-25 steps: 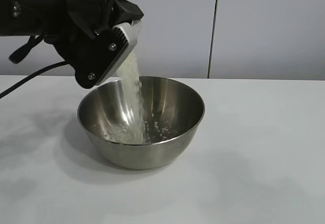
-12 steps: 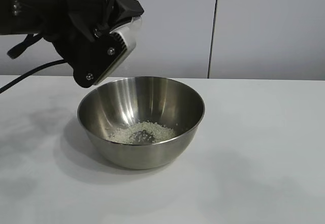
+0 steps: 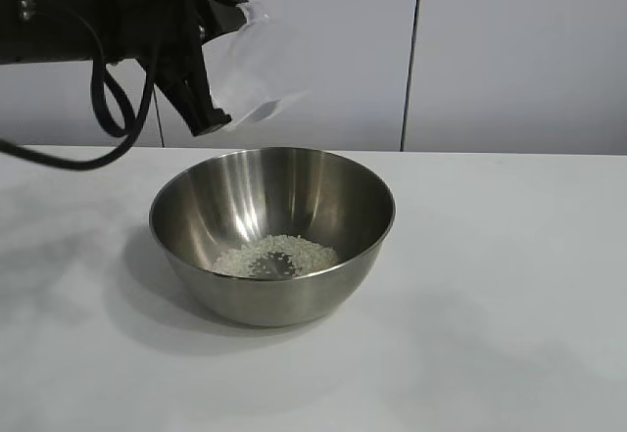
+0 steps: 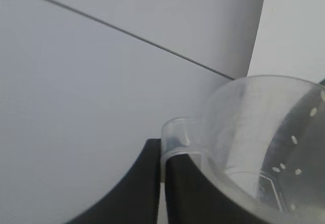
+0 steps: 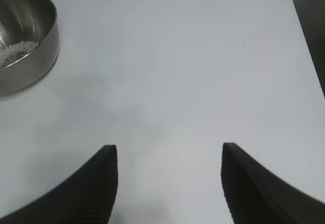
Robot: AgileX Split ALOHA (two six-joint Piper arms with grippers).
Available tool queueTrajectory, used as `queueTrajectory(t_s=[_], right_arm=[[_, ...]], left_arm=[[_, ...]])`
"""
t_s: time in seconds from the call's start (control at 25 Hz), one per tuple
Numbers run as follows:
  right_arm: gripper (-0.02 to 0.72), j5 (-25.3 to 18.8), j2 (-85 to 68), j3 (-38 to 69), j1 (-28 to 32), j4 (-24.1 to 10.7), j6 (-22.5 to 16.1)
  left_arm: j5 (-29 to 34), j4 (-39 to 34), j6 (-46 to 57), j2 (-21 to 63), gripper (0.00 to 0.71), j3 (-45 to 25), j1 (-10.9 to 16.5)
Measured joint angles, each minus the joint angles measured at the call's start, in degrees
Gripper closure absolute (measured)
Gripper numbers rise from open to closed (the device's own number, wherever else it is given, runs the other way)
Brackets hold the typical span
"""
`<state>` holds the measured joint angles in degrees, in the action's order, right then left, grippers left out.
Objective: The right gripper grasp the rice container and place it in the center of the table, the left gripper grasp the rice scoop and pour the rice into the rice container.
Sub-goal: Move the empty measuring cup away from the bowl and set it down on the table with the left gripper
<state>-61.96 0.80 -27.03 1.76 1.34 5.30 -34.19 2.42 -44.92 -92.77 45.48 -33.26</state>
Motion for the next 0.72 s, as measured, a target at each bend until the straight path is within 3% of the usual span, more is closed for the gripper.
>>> queueTrajectory(t_s=[0.16, 0.4, 0.52, 0.64, 0.72], right_arm=[[0.295, 0.00, 0.00, 0.00, 0.00, 0.00, 0.00], [0.295, 0.00, 0.00, 0.00, 0.00, 0.00, 0.00], [0.295, 0.00, 0.00, 0.00, 0.00, 0.00, 0.00], [0.295, 0.00, 0.00, 0.00, 0.00, 0.00, 0.00], [0.295, 0.00, 0.00, 0.00, 0.00, 0.00, 0.00]], left_arm=[[1.77, -2.97, 21.50, 0.00, 0.699, 0.00, 5.46], [6.98, -20.56, 38.01, 0.00, 0.699, 0.13, 16.08], [8.05, -26.03, 49.08, 0.00, 0.699, -0.18, 20.81], [3.92, -27.14, 55.76, 0.00, 0.699, -3.30, 25.89], [-2.17, -27.14, 58.08, 0.00, 0.699, -6.93, 29.34]])
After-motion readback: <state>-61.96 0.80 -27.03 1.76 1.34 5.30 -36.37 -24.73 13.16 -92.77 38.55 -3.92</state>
